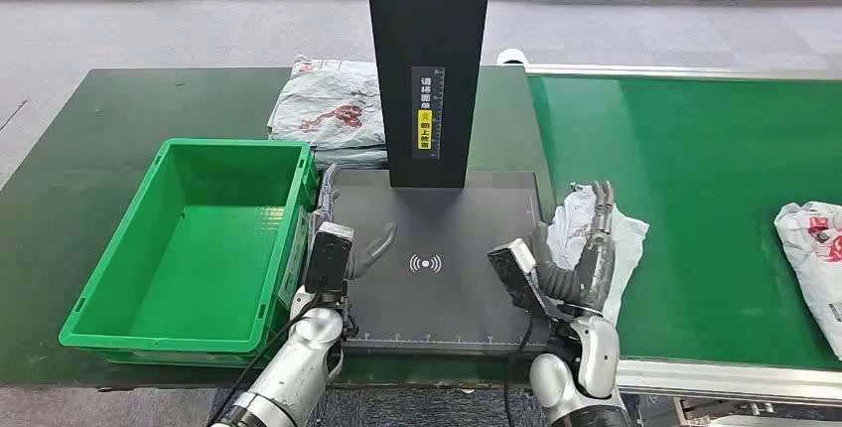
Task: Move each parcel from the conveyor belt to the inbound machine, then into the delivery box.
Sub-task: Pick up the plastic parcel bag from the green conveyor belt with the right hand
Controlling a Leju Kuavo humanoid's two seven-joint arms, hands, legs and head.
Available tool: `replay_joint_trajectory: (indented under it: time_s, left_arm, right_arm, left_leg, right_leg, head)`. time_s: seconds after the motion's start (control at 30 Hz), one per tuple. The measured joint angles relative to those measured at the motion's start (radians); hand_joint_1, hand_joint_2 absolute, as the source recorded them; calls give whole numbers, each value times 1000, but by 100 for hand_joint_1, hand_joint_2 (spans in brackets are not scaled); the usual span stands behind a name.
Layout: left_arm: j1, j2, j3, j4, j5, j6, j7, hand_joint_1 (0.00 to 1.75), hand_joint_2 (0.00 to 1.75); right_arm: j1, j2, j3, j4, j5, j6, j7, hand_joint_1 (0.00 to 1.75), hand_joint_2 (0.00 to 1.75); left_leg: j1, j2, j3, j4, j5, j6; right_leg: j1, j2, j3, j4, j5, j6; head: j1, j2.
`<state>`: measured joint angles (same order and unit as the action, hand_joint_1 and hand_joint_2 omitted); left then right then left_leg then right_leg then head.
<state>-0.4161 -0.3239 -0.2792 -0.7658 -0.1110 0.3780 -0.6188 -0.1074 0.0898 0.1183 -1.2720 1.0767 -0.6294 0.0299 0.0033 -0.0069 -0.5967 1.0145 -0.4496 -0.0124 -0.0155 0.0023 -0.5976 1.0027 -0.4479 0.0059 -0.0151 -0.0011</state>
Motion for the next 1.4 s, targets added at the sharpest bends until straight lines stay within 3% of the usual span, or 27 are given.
replay_joint_trajectory:
  time_s: [0.17, 0.3, 0.47, 0.57, 0.63, 0.77, 1.0, 1.2, 1.4]
  left_arm:
    - [0, -5, 0, 2, 0, -6, 9, 0, 175]
    - [0, -9, 0, 2, -1, -9, 16, 0, 175]
    - [0, -11, -1, 2, -1, -18, 19, 0, 175]
    - [-1, -11, -10, 4, -1, -35, 19, 0, 175]
    - [-2, -11, -18, 9, -1, -47, 19, 0, 175]
    - [-7, -10, -32, 20, -3, -57, 18, 0, 175]
    - [-23, -10, -45, 30, 1, -52, 16, 0, 175]
    - [-22, -6, -49, 29, 10, -31, 16, 0, 175]
    - [-20, 1, -49, 25, 12, -27, 16, 0, 175]
  right_arm:
    - [-15, 0, -90, 79, -11, 11, -11, 0, 0]
    - [-32, 0, -154, 168, -17, 9, -17, 0, 175]
    - [-51, 0, -207, 261, 12, 93, 51, 0, 175]
    - [-68, -4, -236, 354, 21, 233, 78, 0, 175]
    - [-83, -7, -248, 425, -1, 338, 39, 0, 175]
    - [-131, -16, -263, 539, -63, 464, -85, 175, 175]
    - [-198, -31, -271, 667, -137, 505, -176, 175, 175]
    - [-203, -38, -274, 685, -209, 444, -251, 175, 175]
    - [-199, -38, -274, 675, -238, 432, -255, 175, 175]
  left_leg:
    - [0, 0, 0, 0, 0, 0]
    - [0, 0, 0, 0, 0, 0]
    - [0, 0, 0, 0, 0, 0]
    - [0, 0, 0, 0, 0, 0]
    - [0, 3, 1, 0, -1, 0]
    - [1, 18, 8, 0, -8, -1]
    - [6, 35, 22, 0, -18, -3]
    - [7, 33, 21, 0, -15, -7]
    - [7, 33, 26, 0, -14, -7]
  right_leg:
    - [0, 0, 0, 0, 0, 0]
    - [0, 0, 0, 0, 0, 0]
    - [0, 0, 0, 0, 0, 0]
    - [0, 0, 0, 0, 0, 0]
    - [0, 2, 0, 0, 0, 0]
    - [3, 17, 6, -2, 0, 0]
    - [5, 34, 20, -3, -2, -3]
    - [6, 33, 20, -1, -1, -4]
    - [6, 32, 15, -1, -1, -5]
  head:
    - [0, 0]
    - [0, 0]
    - [0, 0]
    - [0, 0]
    - [0, 0]
    - [0, 0]
    - [0, 0]
    - [0, 0]
    - [0, 0]
